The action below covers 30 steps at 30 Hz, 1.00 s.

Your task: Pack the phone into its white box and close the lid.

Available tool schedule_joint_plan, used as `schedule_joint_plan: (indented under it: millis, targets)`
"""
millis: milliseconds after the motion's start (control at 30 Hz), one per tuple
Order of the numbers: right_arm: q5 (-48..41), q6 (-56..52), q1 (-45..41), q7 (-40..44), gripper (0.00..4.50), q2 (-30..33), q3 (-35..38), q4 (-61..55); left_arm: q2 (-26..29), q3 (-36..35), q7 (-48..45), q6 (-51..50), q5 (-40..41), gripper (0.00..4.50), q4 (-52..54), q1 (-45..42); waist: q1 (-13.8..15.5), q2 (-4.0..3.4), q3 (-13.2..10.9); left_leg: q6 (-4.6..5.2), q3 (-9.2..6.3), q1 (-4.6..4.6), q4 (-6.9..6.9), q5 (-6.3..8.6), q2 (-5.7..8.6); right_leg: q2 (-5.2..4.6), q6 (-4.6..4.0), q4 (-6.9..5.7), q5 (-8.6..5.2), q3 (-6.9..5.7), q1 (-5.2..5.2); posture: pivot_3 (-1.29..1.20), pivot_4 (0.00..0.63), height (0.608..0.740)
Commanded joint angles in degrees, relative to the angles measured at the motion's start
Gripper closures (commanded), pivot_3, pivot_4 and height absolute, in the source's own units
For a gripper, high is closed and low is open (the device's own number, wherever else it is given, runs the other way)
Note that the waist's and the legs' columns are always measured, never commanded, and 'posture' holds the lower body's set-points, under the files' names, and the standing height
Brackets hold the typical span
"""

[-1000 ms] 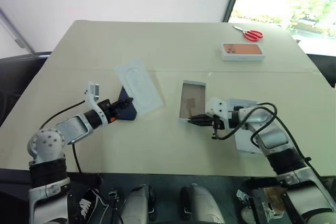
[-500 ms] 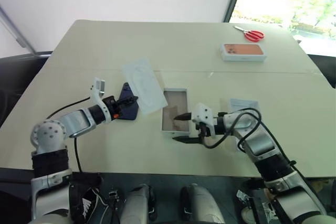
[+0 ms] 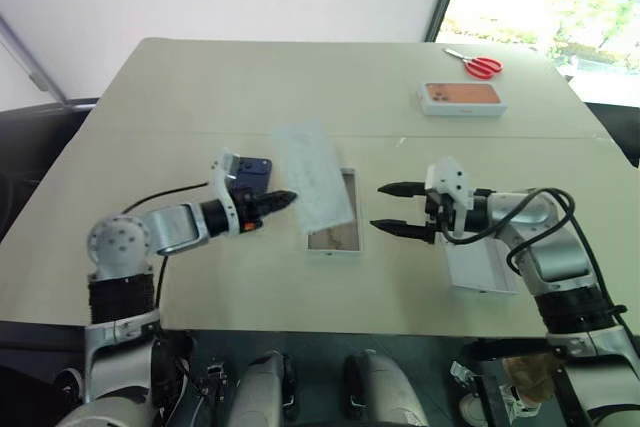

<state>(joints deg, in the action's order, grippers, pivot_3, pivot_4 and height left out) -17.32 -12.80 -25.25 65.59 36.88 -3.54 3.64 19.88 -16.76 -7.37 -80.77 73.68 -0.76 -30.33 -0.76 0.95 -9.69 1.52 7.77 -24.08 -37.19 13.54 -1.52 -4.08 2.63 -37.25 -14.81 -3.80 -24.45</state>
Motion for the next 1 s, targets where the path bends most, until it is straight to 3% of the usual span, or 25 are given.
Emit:
schedule_joint_plan:
  millis: [33,333,433,633,800,933,1000]
  targets:
    - [1.0,2.4,-1.7,-1.2,1.05,-0.6,0.5,0.9,-0.1,3.8,-0.2,0.6,-4.3,4.5,0.9,-1.3,0.1,0.0,0.0,-0.01,0.0,0.0,0.0,-0.01,0.01,0.01,0.0,0.0,0.0,0.0,0.0,0.0,0.15,0.74]
    - [1.8,4.9,-1.2,-2.0,1.05,-0.6,0.6,2.7,-0.2,5.7,-3.6,1.6,-8.8,4.5,-2.8,-3.1,0.1,0.01,0.0,0.0,0.0,-0.03,-0.03,-0.02,0.02,0.01,0.03,0.0,0.01,-0.02,0.01,0.0,0.15,0.74]
    - [2.0,5.1,-1.2,-2.7,1.01,-1.0,0.6,2.8,-1.3,5.6,-4.0,1.5,-10.0,3.54,-3.9,-3.4,0.1,0.01,0.0,0.0,0.0,-0.03,-0.04,-0.02,0.02,0.01,0.03,0.0,0.01,-0.03,0.01,0.0,0.15,0.74]
    - [2.1,5.2,-1.9,-3.9,1.01,-1.6,1.0,2.8,-1.6,6.6,-6.8,3.4,-13.2,0.69,-2.8,-4.1,0.1,0.01,0.0,-0.01,0.0,-0.04,-0.06,-0.02,0.02,0.01,0.03,0.0,0.01,-0.03,0.02,0.0,0.15,0.74]
    - [2.1,5.7,-2.8,-5.1,1.01,-2.7,1.2,3.1,-1.2,5.3,-7.9,5.1,-14.7,0.69,-2.5,-5.9,0.0,0.01,0.0,0.0,0.0,-0.04,-0.05,-0.02,0.0,0.02,0.04,0.0,0.01,-0.03,0.02,0.0,0.15,0.74]
    - [2.3,5.8,-3.9,-6.5,1.01,-4.2,0.5,3.0,2.8,7.6,-12.6,7.8,-17.6,0.69,2.0,-3.3,-0.2,0.01,0.0,-0.02,0.0,-0.03,-0.04,-0.03,0.0,0.03,0.05,-0.01,0.02,-0.04,0.0,0.0,0.15,0.74]
    - [1.7,4.8,-4.2,-6.8,1.59,-5.4,0.0,1.9,5.9,10.0,-15.5,10.4,-20.4,0.62,4.9,-0.6,-0.1,0.01,0.0,-0.02,0.0,-0.03,-0.01,-0.02,-0.01,0.03,0.05,0.0,0.02,-0.04,0.0,0.0,0.15,0.74]
